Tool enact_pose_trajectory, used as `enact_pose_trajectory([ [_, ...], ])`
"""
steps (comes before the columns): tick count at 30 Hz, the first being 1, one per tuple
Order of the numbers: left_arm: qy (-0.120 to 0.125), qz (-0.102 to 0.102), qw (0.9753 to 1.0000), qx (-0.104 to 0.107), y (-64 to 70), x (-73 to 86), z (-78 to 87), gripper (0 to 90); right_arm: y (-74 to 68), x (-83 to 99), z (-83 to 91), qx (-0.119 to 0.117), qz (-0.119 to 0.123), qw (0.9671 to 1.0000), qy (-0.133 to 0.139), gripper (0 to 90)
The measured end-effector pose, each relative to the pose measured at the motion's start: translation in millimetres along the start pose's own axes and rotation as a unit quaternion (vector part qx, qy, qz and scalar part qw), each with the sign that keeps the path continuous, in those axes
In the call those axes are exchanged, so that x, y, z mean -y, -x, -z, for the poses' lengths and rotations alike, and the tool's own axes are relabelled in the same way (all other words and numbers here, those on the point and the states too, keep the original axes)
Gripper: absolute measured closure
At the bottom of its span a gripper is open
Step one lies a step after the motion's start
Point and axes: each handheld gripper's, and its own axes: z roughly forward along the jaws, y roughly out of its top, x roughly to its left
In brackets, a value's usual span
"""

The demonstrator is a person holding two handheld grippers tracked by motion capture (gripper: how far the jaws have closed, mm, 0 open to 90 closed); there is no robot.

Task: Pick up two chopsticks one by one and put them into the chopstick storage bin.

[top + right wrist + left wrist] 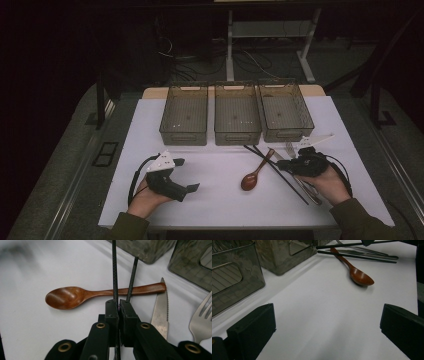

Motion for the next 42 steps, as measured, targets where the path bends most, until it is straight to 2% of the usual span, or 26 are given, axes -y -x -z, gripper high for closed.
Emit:
enact_pose_trajectory([
  [12,0.002,0.001,1.0,-0.001,0.6,0.1,-0.2,0.0,-5.2,-12.9,4.6,-0.004,0.009,0.9999,0.009,85.1],
  [15,0.003,0.001,1.0,-0.001,0.7,0.2,0.1,0.0,-6.3,-23.8,6.6,-0.005,0.013,0.9997,0.02,85.2],
  [25,0.004,0.003,1.0,-0.001,0.4,0.4,0.6,0.0,-7.2,-49.9,7.5,-0.008,0.025,0.9994,0.023,85.3],
  [32,0.004,0.003,1.0,0.0,0.8,0.1,0.5,0.0,-6.3,-64.6,6.4,-0.016,0.024,0.9992,0.027,85.3],
  [42,0.006,0.004,1.0,0.0,0.3,0.0,1.0,0.0,-9.4,-96.1,-8.0,-0.021,0.034,0.999,0.02,85.3],
])
